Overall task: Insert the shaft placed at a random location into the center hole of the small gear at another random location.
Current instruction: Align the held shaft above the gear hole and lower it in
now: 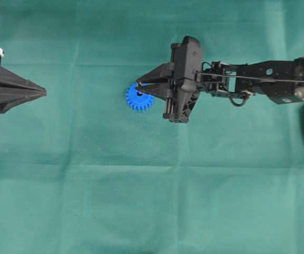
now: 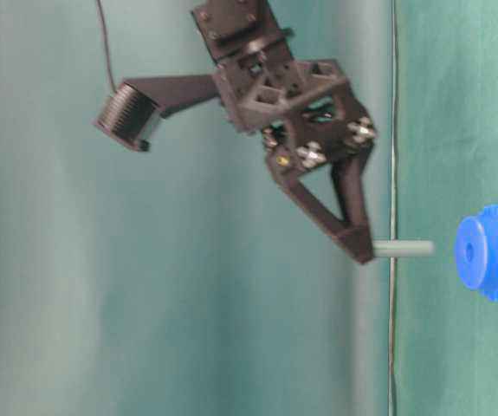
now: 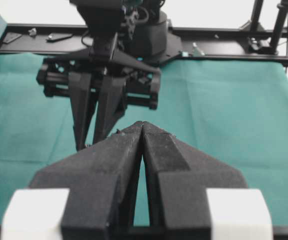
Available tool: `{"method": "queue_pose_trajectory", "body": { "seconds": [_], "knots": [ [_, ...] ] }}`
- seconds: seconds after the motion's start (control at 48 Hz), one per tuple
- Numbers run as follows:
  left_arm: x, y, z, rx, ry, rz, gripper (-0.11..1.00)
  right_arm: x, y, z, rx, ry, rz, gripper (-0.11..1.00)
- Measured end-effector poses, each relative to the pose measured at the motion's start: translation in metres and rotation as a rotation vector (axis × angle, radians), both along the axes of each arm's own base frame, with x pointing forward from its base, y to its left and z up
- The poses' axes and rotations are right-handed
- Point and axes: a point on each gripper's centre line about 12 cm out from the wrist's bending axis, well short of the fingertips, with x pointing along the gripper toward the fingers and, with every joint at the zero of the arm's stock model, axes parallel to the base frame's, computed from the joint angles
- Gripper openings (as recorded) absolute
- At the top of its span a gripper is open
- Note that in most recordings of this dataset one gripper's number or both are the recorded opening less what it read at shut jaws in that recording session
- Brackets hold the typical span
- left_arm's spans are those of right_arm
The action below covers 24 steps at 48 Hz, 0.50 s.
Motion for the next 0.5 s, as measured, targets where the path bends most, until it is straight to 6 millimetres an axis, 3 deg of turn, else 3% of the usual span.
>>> {"method": "queue_pose_trajectory", "body": {
  "seconds": [0.208, 0.5],
  "knots": [
    [0.000, 0.000, 0.000, 0.000, -0.002, 0.002, 0.00, 0.004, -0.001, -0.016, 0.003, 0.026, -0.002, 0.13],
    [0.000, 0.000, 0.000, 0.000, -0.002, 0.002, 0.00, 0.006, -0.003, -0.022, 0.007, 0.021, -0.012, 0.13]
  ]
}}
